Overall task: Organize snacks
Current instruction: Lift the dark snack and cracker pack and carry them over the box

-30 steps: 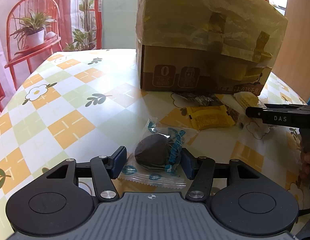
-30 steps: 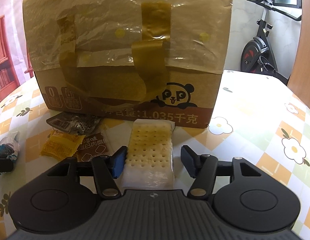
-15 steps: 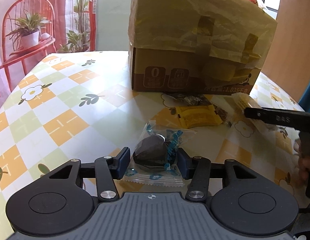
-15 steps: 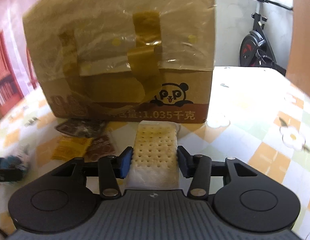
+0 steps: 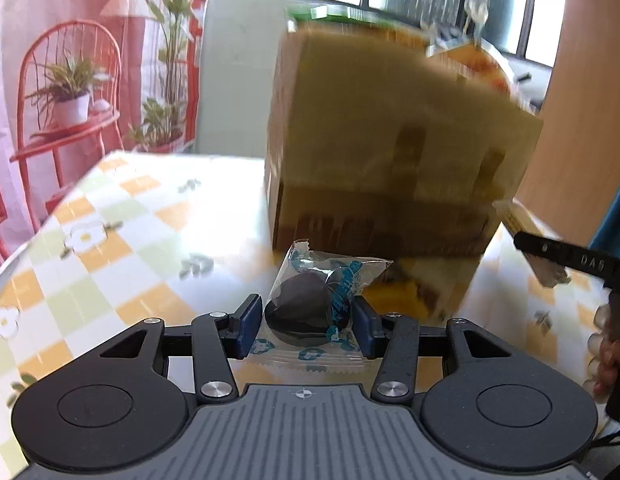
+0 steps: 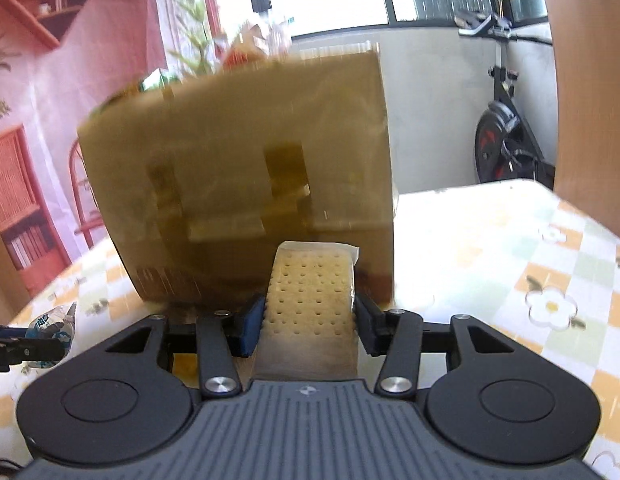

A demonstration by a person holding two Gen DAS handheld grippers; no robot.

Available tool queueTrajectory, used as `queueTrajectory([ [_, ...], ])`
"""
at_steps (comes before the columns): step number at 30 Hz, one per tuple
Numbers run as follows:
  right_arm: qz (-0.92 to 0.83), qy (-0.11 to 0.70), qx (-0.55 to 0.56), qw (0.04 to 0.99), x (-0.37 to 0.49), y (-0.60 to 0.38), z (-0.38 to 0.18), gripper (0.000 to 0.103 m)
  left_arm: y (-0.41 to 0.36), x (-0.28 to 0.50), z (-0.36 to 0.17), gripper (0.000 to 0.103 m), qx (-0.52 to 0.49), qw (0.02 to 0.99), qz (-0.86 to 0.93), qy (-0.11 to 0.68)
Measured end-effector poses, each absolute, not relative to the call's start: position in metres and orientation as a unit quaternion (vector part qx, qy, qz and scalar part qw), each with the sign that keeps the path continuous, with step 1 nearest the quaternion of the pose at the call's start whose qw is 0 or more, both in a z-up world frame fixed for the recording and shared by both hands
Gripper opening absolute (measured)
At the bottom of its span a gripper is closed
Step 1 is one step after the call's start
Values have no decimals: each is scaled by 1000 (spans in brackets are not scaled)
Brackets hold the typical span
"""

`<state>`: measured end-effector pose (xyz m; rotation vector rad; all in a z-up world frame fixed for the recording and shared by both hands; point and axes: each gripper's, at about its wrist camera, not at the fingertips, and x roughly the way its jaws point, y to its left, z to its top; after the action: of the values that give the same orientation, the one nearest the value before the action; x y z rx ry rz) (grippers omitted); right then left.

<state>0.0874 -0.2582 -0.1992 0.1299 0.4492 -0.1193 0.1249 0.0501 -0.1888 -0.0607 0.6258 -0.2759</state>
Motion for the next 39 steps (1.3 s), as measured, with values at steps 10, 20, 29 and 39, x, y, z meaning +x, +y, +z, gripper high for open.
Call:
queueTrajectory([
  [10, -41, 159, 69, 984, 80, -256, -155, 50, 39, 138, -134, 51, -33, 953, -140, 265],
  [20, -33, 116, 71, 990, 75, -257, -122, 50, 18, 149, -99, 51, -15, 959, -163, 233],
  [29, -26, 76, 65, 995, 79, -263, -91, 50, 2, 158, -74, 51, 1, 963, -178, 202],
  [39, -21, 54, 67, 996, 116, -286, -58, 50, -25, 195, -43, 51, 15, 966, -197, 167],
])
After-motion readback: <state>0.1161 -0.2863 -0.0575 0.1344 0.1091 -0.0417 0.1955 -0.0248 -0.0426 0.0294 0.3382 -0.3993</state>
